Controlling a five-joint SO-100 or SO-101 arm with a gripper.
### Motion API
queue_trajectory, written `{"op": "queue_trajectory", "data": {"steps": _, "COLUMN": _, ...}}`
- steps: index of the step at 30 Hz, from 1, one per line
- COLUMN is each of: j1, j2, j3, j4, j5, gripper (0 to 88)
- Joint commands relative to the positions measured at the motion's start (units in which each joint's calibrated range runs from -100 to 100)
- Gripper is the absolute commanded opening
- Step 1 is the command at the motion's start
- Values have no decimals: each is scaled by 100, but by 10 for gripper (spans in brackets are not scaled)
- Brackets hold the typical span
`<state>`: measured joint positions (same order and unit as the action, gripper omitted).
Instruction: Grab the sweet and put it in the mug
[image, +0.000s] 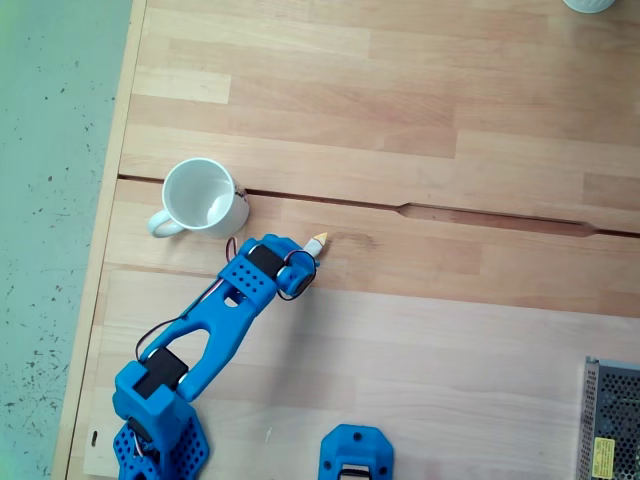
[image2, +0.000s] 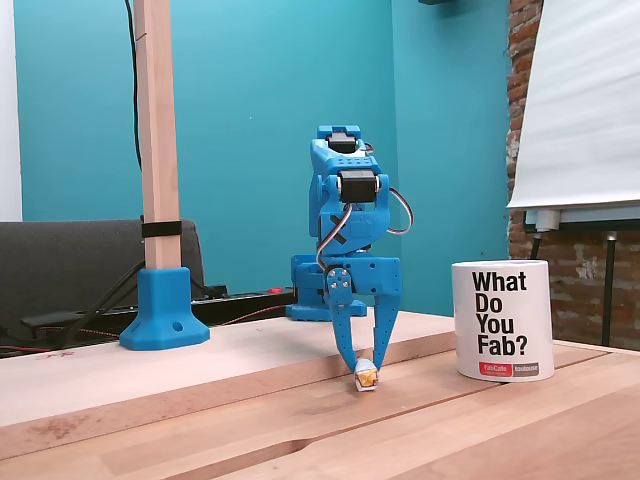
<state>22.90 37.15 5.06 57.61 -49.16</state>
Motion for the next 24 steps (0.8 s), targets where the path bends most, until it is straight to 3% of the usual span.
{"op": "queue_trajectory", "data": {"steps": 1, "j1": 13, "j2": -229, "j3": -150, "j4": -11, "j5": 29, "gripper": 0}}
{"op": "queue_trajectory", "data": {"steps": 24, "j1": -38, "j2": -3078, "j3": -123, "j4": 409, "j5": 34, "gripper": 0}}
